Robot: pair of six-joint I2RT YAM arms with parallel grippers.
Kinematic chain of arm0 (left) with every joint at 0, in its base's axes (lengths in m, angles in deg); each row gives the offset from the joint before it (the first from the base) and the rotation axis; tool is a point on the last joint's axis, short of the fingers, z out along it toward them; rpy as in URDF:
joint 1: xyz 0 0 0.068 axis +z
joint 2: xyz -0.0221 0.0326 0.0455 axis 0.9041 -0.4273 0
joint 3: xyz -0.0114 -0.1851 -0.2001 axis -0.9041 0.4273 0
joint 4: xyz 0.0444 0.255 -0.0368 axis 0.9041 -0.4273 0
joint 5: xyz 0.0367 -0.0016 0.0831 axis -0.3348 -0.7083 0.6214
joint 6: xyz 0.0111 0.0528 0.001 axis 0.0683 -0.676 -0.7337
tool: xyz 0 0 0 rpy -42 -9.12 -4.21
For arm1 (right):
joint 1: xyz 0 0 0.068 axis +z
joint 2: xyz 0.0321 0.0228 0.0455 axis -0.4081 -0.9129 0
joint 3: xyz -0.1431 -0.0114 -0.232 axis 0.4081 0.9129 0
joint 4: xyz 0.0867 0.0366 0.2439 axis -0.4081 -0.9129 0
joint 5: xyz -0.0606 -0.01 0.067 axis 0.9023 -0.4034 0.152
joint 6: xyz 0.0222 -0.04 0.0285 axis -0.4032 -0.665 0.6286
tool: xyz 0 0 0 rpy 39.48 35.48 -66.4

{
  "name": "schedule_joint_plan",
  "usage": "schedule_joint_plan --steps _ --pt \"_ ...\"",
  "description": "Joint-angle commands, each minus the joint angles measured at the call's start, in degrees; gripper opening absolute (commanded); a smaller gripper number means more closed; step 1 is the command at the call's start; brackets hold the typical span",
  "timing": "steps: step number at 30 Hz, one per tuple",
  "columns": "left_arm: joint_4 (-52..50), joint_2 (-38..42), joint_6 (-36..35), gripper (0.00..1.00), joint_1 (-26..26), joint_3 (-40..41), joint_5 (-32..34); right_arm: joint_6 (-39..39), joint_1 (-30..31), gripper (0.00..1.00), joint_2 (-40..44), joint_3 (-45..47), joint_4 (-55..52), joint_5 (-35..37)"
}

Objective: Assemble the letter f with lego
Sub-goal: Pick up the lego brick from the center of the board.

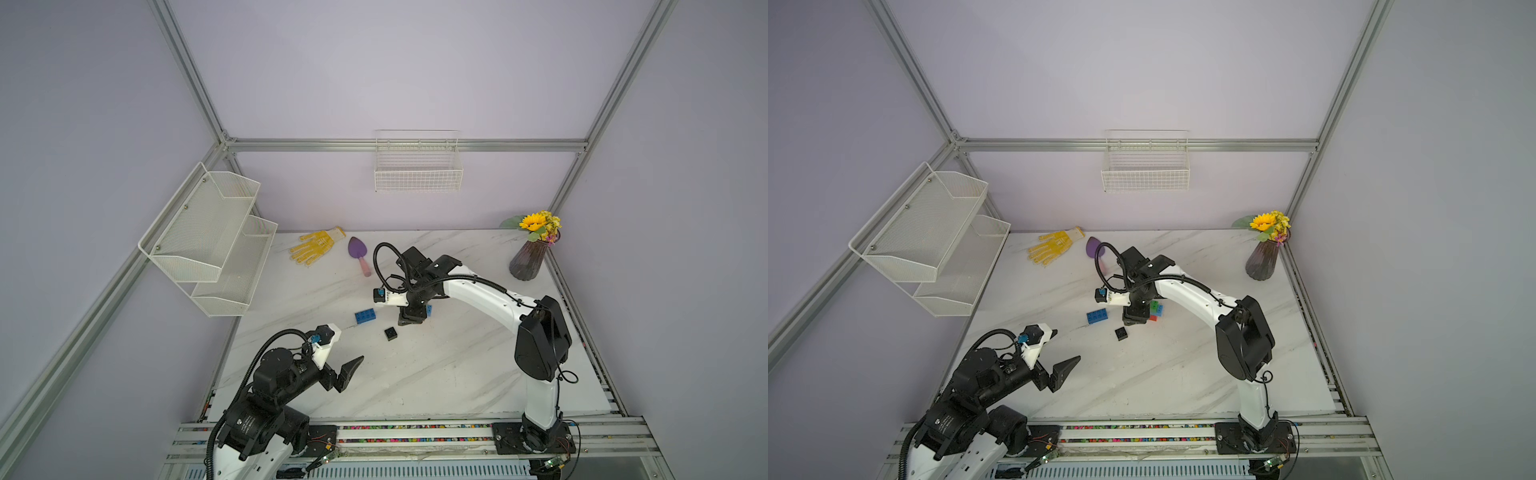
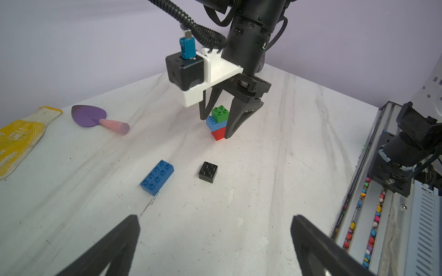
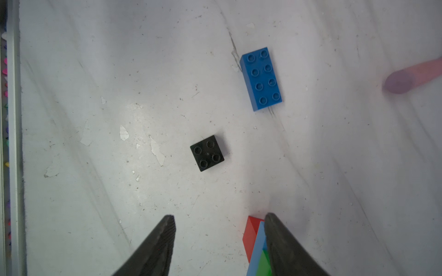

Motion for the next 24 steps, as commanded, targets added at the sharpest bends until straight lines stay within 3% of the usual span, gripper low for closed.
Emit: schedule_joint_plan --steps 1,14,24 --pt "1.8 -0.4 -1.2 1.0 0.4 -0.2 -1.3 -4.9 0.0 0.65 -0.7 2.6 4.1 -4.0" --pt "1.9 -0.6 -0.5 1.0 0.4 -0.4 -0.6 -12.8 0.5 0.66 -7.8 3.5 7.5 -6.1" --pt "1.9 -0.8 -0.4 1.0 0.4 -0.4 -0.4 -12.4 1.5 0.66 -12.4 2.3 9.4 -7.5"
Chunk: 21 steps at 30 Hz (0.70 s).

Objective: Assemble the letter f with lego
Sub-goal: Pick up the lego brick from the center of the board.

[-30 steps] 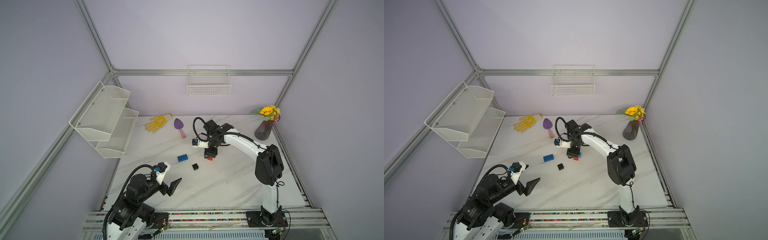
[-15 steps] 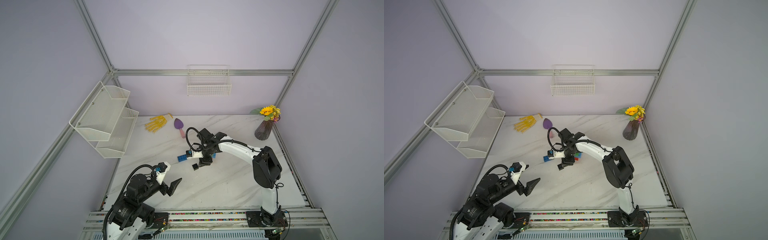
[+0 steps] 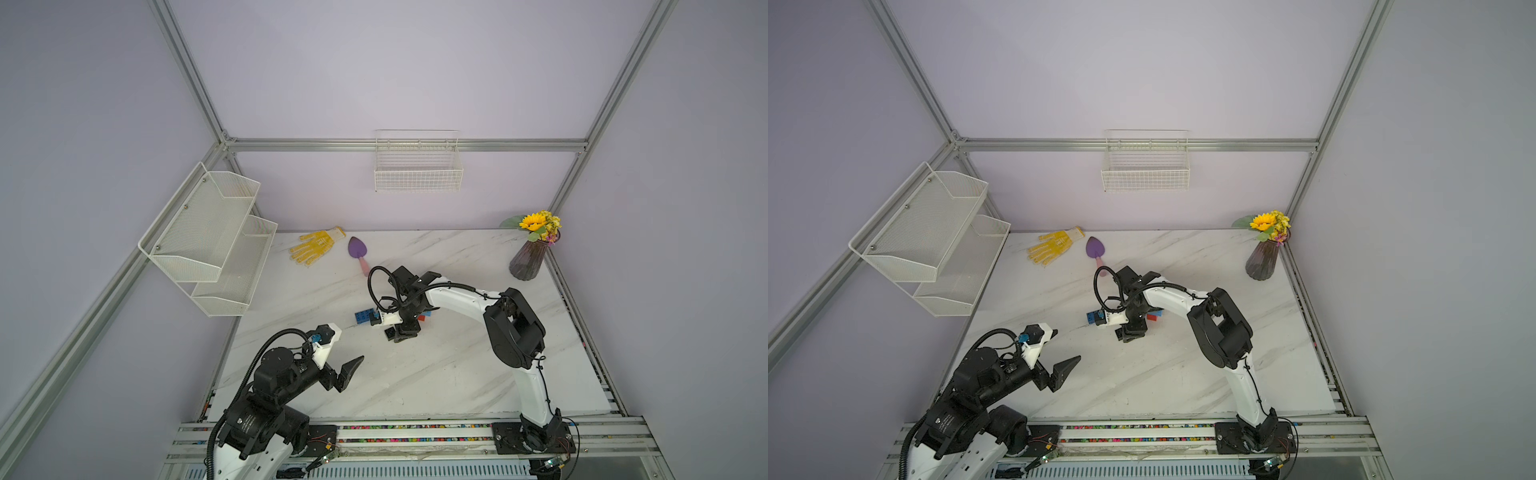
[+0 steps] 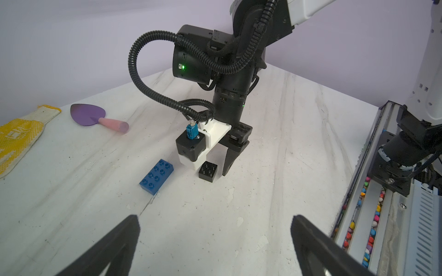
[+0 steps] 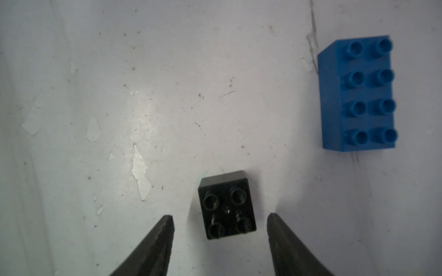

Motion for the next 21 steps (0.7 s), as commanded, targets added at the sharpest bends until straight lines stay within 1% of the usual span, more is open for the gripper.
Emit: schedule_joint_plan --steps 1,6,7,8,13,16,18,21 --pt "1.9 -0.3 -0.5 1.0 0.4 -0.4 -0.3 -0.9 0.7 0.66 -2.0 -1.7 2.0 -2.2" --pt "1.9 -0.3 -0.5 1.0 0.4 -0.3 0.0 -1.1 0.9 0.65 -3.1 -3.1 0.9 -2.3" --pt "1.9 -0.2 -0.6 1.0 0.4 -0.3 0.0 -1.1 0.9 0.63 -3.2 -3.3 0.6 -2.3" --pt "1.9 -0.2 -0.6 1.0 0.4 -0.3 0.0 -1.1 0.9 0.56 -3.5 -3.7 0.2 -2.3" --pt "1.9 0.0 -0.6 1.0 0.4 -0.3 0.2 -1.4 1.0 0.2 -5.0 -6.6 -2.9 -2.1" --pt "1.9 0.1 -0.7 1.0 0.4 -0.3 0.2 -1.4 1.0 0.11 -5.0 -7.5 -3.6 -1.7" --pt "1.9 0.0 -0.8 1.0 0.4 -0.2 0.2 -0.7 1.0 0.1 -4.9 -8.2 -4.3 -1.9" --pt "1.9 0.1 -0.7 1.0 0.4 -0.2 0.3 2.0 0.9 0.09 -4.8 -10.7 -5.7 0.4"
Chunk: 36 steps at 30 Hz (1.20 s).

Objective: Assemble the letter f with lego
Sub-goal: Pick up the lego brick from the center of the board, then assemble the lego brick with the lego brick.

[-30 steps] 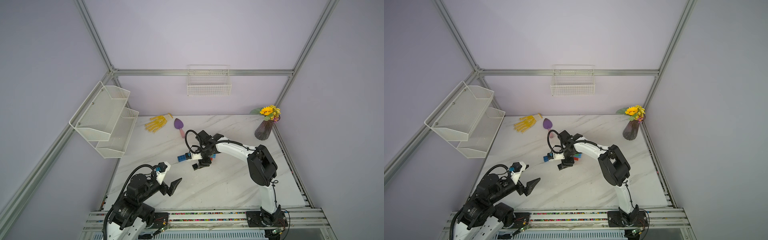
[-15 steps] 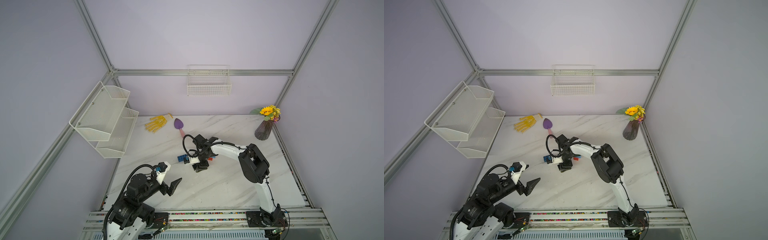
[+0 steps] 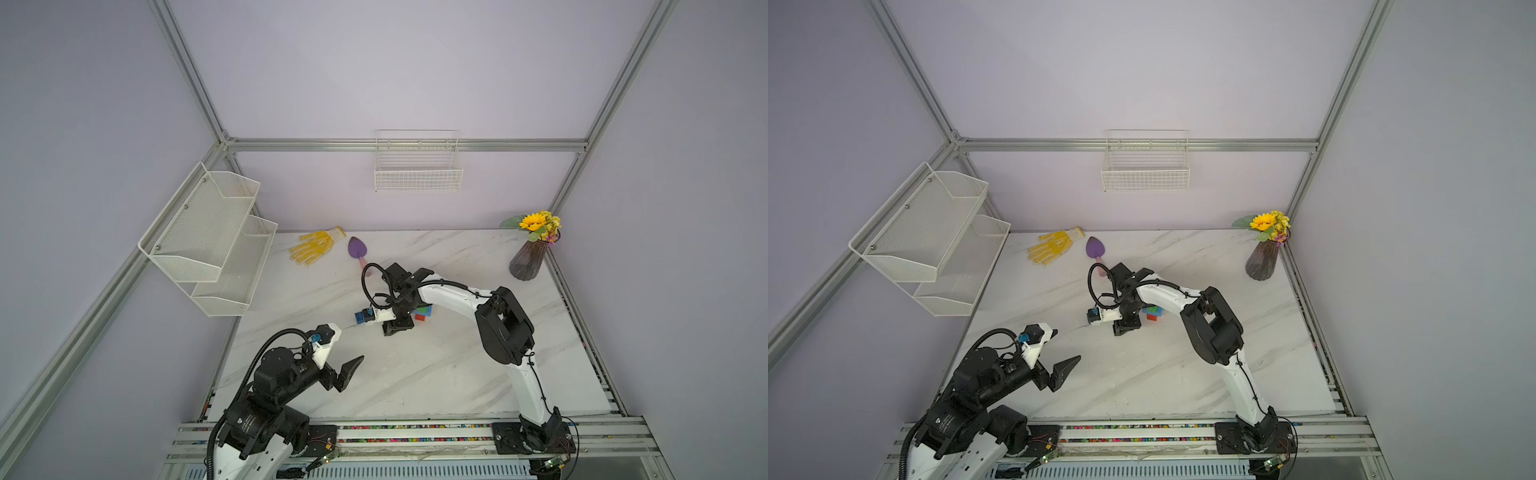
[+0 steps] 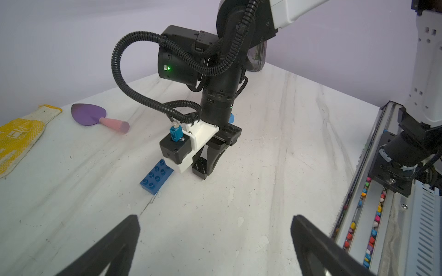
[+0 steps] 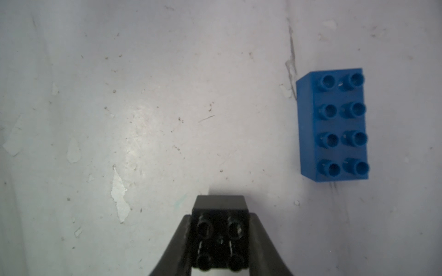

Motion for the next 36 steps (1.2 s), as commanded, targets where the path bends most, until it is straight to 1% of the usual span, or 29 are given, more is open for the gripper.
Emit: schedule_joint_plan --steps 1,7,9,13,19,30,34,36 --pt "1.9 0.0 -0.7 1.0 0.4 -0.2 0.1 2.4 0.3 0.09 -0.6 -3.5 -3.3 1.3" --pt "1.9 0.1 -0.7 1.0 0.4 -0.2 0.1 6.0 -2.8 0.09 2.1 -6.7 -6.3 2.5" --pt "1.9 0.1 -0.8 1.0 0.4 -0.2 0.1 7.1 -3.9 0.09 3.4 -6.8 -6.8 4.2" --pt "1.9 0.1 -0.8 1.0 0.4 -0.2 -0.1 9.0 -6.6 0.07 5.8 -6.1 -7.8 6.9" --pt "1.9 0.2 -0.9 1.0 0.4 -0.2 -0.3 11.3 -9.7 0.07 10.5 -3.4 -7.7 7.3" --pt "1.9 -0.2 -0.9 1.0 0.4 -0.3 -1.0 14.7 -10.9 0.07 14.3 -0.1 -7.8 10.4" --pt "1.9 0.0 -0.9 1.0 0.4 -0.3 -1.0 16.2 -10.9 0.05 15.0 1.3 -7.0 12.4" --pt "1.9 -0.2 -0.9 1.0 0.4 -0.3 -1.1 16.6 -10.8 0.05 15.9 2.7 -5.6 11.9"
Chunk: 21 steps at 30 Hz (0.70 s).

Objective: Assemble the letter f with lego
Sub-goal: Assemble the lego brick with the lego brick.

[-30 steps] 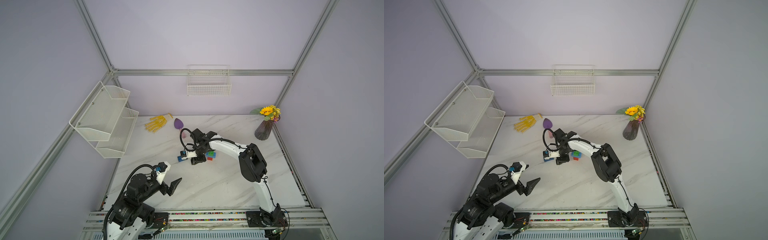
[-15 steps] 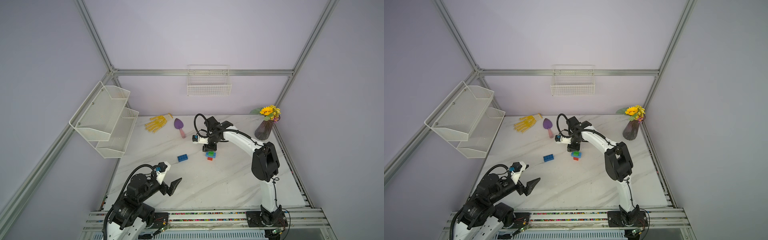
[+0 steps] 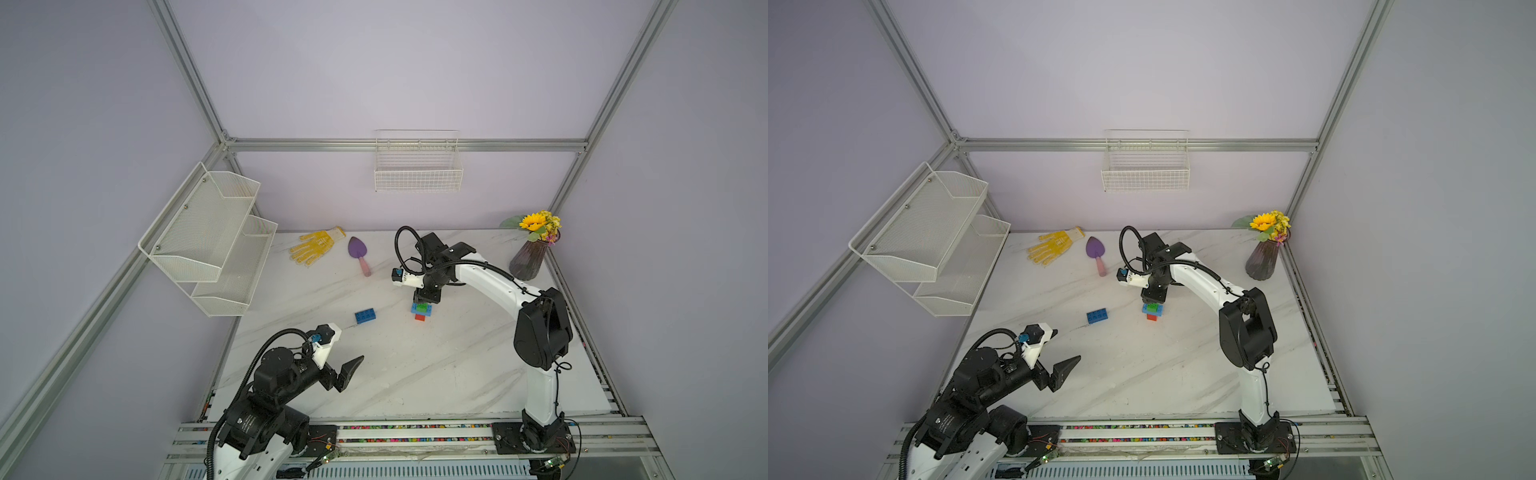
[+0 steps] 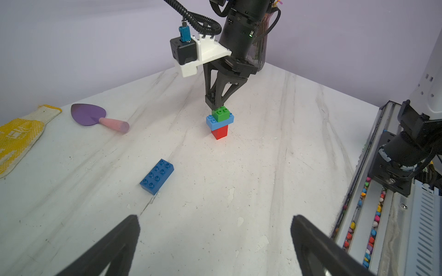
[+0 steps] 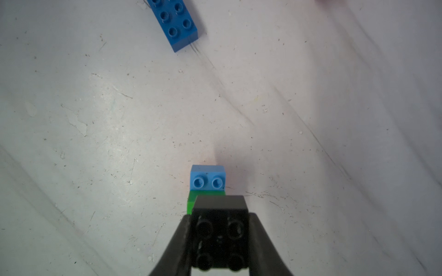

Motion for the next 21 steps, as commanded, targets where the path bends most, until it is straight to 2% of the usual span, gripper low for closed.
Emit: schedule_joint_plan --steps 1,10,21 --pt "1.9 -0.3 -0.9 1.0 0.4 -0.4 -1.1 2.2 -0.1 0.05 3.7 2.2 1.5 0.2" --pt "1.9 -0.3 -0.8 1.0 0.4 -0.3 -1.0 2.8 -0.1 0.05 5.8 7.4 4.9 -1.3" --pt "1.9 -0.3 -0.7 1.0 0.4 -0.3 -0.7 0.9 -0.6 0.05 4.7 8.8 6.0 -2.6"
